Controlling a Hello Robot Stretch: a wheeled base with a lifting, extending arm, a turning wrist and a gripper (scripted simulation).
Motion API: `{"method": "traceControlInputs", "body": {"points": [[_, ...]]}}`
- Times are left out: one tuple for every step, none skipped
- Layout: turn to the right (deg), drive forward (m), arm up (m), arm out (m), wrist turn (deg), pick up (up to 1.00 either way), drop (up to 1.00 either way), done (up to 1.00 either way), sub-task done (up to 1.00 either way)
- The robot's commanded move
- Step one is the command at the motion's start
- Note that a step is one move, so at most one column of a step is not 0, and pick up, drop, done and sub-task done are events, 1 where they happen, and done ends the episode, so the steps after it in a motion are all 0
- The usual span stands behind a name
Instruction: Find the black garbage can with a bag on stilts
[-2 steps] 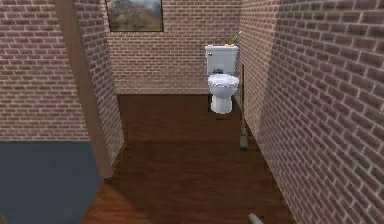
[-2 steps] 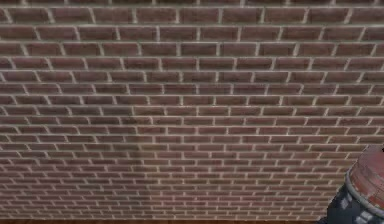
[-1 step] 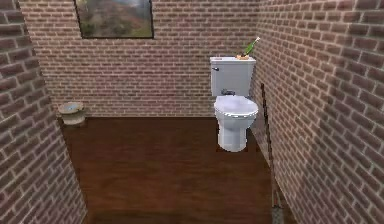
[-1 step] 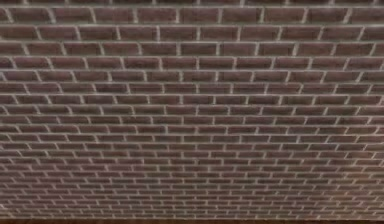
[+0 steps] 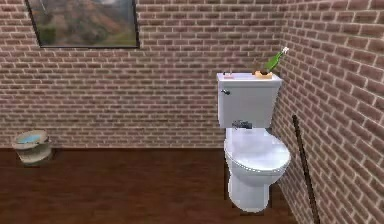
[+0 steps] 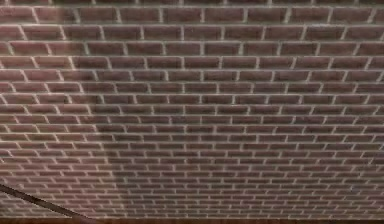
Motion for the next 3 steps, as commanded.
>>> {"method": "traceControlInputs", "body": {"points": [[-36.0,0.0,0.0,0.0,0.0,0.0,0.0,0.0,0.0],[0.0,0.95,0.0,0.0,0.0,0.0,0.0,0.0,0.0],[-42.0,0.0,0.0,0.0,0.0,0.0,0.0,0.0,0.0]]}}
